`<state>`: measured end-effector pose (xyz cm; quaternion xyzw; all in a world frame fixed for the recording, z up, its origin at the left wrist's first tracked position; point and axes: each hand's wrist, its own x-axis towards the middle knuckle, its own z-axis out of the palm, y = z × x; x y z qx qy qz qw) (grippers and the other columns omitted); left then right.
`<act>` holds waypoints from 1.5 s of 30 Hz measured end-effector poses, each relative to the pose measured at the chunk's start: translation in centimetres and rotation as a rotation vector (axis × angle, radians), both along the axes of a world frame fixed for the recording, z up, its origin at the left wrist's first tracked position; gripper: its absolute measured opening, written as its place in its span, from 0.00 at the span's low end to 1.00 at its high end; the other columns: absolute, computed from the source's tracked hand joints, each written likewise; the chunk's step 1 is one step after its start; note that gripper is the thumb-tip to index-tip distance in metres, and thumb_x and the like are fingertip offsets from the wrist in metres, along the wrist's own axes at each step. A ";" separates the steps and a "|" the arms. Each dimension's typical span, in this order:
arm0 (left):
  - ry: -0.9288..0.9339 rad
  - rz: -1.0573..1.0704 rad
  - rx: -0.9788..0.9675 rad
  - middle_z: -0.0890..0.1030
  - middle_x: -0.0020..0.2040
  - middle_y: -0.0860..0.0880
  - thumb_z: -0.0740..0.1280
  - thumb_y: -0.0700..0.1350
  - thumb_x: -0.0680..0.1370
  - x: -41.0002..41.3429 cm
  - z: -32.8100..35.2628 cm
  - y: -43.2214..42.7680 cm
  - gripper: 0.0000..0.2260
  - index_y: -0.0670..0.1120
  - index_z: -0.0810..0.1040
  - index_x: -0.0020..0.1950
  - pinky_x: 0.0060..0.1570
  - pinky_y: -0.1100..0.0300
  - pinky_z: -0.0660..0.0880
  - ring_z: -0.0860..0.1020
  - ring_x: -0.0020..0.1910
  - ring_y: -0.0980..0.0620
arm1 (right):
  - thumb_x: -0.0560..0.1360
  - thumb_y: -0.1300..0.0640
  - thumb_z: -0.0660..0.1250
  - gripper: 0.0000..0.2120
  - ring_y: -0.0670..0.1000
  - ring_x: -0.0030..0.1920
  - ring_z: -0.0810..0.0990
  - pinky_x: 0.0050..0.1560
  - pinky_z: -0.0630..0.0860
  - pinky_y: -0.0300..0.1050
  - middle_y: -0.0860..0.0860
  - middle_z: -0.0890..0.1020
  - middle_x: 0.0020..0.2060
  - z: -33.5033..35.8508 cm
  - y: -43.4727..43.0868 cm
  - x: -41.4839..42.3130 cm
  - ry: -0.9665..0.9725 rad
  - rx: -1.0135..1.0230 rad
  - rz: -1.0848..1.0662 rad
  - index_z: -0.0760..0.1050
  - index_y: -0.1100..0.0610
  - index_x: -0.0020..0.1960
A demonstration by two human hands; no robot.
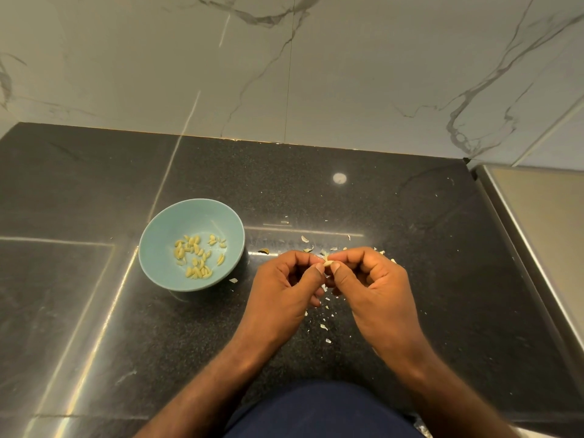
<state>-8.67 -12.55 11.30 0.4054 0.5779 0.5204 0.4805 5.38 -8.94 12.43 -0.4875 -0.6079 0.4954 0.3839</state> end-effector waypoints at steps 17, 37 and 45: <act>0.044 0.056 -0.011 0.82 0.32 0.53 0.69 0.39 0.78 0.2 0.0 0.2 0.05 0.46 0.82 0.43 0.33 0.66 0.76 0.78 0.31 0.59 | 0.77 0.62 0.70 0.05 0.51 0.38 0.85 0.40 0.81 0.43 0.51 0.86 0.37 -1.0 0.2 -0.7 0.039 -0.045 0.012 0.84 0.55 0.47; 0.068 0.063 -0.071 0.79 0.32 0.49 0.62 0.46 0.83 -0.1 -0.8 0.1 0.14 0.44 0.77 0.38 0.29 0.63 0.72 0.77 0.30 0.56 | 0.78 0.62 0.67 0.05 0.53 0.37 0.80 0.37 0.77 0.43 0.56 0.84 0.38 -1.2 0.5 -0.9 0.303 -0.287 -0.010 0.81 0.63 0.46; 0.203 -0.002 0.092 0.85 0.47 0.54 0.71 0.42 0.78 -0.8 -0.8 0.2 0.07 0.50 0.83 0.54 0.43 0.57 0.81 0.83 0.46 0.55 | 0.78 0.62 0.67 0.06 0.52 0.38 0.81 0.37 0.78 0.42 0.58 0.84 0.39 -1.3 0.6 -0.2 0.237 -0.247 0.001 0.81 0.64 0.48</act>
